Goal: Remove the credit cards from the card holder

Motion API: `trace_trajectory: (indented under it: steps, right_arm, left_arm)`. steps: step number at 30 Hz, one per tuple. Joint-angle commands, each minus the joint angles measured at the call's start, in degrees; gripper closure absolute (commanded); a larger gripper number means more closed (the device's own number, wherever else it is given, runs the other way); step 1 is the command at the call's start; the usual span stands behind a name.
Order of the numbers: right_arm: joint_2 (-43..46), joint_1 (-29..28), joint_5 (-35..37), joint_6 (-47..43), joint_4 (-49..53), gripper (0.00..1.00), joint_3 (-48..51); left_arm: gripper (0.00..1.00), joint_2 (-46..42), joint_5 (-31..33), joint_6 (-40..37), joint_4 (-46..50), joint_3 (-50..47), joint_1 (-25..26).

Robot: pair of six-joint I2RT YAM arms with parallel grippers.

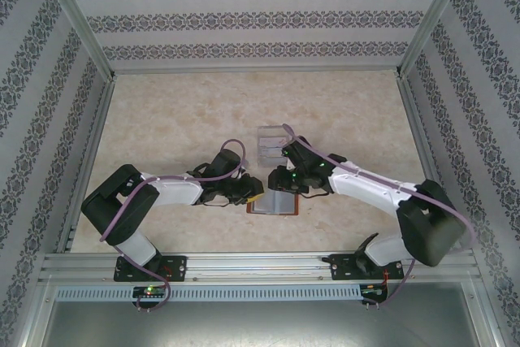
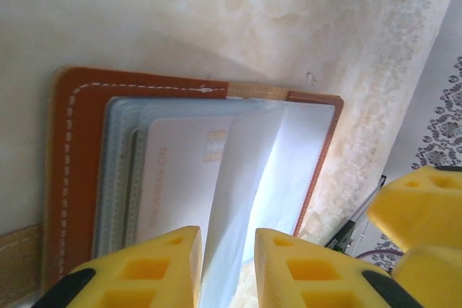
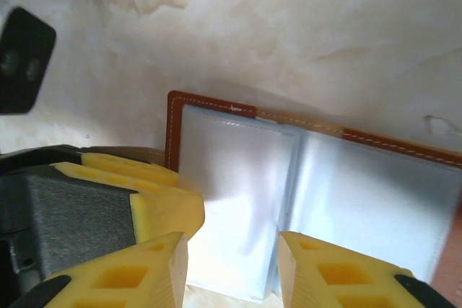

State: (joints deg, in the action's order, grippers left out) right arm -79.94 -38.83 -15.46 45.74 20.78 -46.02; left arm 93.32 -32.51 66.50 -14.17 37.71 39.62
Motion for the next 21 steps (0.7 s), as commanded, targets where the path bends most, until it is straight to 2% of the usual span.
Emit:
trace_trajectory:
  steps: [1, 11, 21]
  right_arm:
    - [3.42, 1.68, 1.54, -0.03, 2.97, 0.61, 2.0]
    - [11.08, 6.22, 1.83, -0.52, 5.64, 0.62, 5.63]
    - [15.64, 8.42, 2.25, -0.66, 8.14, 0.62, 7.25]
  left_arm:
    - [0.72, 0.85, -1.7, -0.79, -1.16, 2.56, -0.18]
    - [0.66, 3.54, -3.36, -3.29, 2.45, 8.92, 2.54]
    - [0.53, 9.53, -5.41, -4.86, 4.6, 15.16, 4.92]
